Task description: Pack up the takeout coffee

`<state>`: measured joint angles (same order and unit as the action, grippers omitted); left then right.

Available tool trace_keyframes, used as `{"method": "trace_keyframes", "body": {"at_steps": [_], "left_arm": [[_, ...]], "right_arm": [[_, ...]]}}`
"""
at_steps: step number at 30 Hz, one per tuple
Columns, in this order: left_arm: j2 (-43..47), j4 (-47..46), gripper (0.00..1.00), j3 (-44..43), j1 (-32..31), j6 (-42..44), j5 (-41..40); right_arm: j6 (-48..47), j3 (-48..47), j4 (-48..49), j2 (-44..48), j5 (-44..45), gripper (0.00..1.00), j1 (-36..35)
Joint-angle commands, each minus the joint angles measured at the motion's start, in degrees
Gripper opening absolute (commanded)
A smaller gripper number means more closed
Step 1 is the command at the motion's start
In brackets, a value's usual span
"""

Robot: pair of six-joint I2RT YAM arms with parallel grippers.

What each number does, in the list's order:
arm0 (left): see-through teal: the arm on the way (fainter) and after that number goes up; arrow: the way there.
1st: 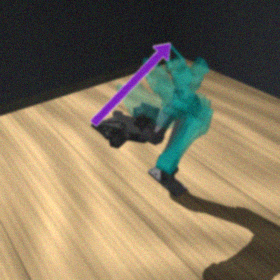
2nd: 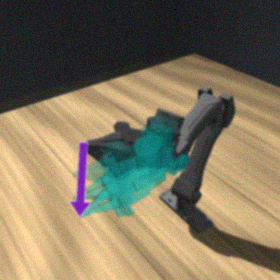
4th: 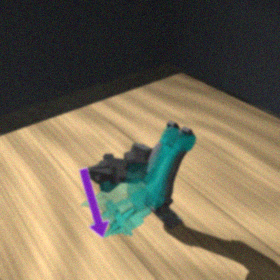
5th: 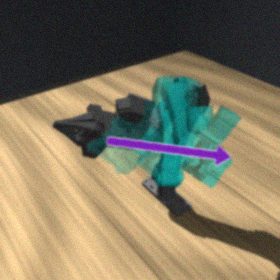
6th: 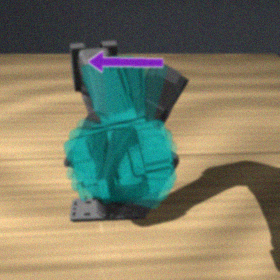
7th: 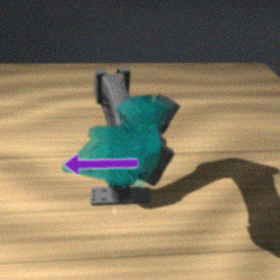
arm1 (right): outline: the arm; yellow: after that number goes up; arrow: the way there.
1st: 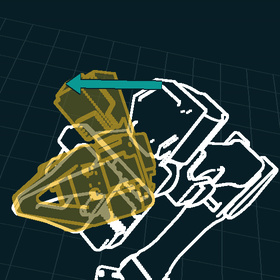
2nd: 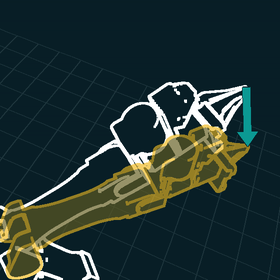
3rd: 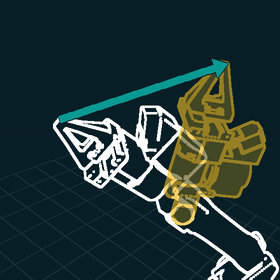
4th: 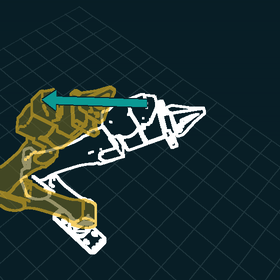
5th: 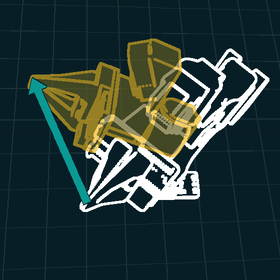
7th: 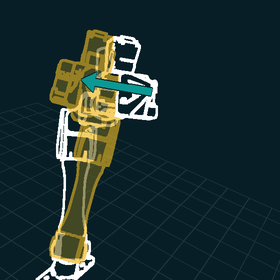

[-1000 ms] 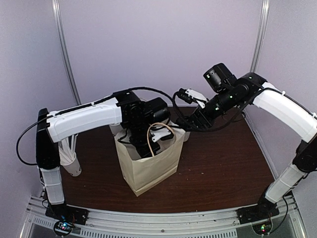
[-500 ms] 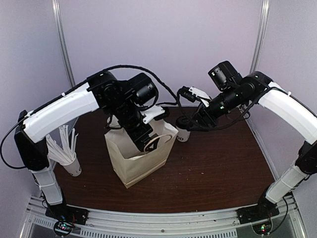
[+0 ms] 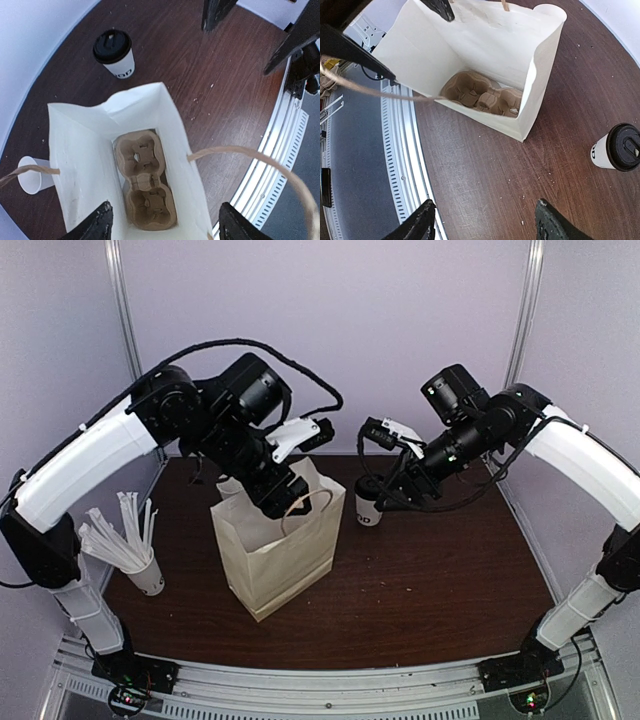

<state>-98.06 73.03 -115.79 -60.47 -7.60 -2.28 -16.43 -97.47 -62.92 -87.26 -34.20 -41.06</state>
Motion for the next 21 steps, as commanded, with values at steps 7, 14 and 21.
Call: {"method": "trace_keyframes", "body": {"at_steps": [7,14,21], "left_arm": [[13.65,-9.42,0.62,2.67,0.23,-2.73,-12.0],[17.35,-8.08,0.69,10.88,4.12,-11.15,-14.46],[16.26,-8.35,0.68,16.12,11.48,-14.21,-9.0]], "right_arm": [[-1.09,0.26,-0.41,1.79,-2.48,0.68,0.3],[-1.29,-0.04,-0.47,1.33,-2.98,0.68,0.27],[-1.32,-0.18,-0.65,0.68,-3.26,0.68,0.28]]}}
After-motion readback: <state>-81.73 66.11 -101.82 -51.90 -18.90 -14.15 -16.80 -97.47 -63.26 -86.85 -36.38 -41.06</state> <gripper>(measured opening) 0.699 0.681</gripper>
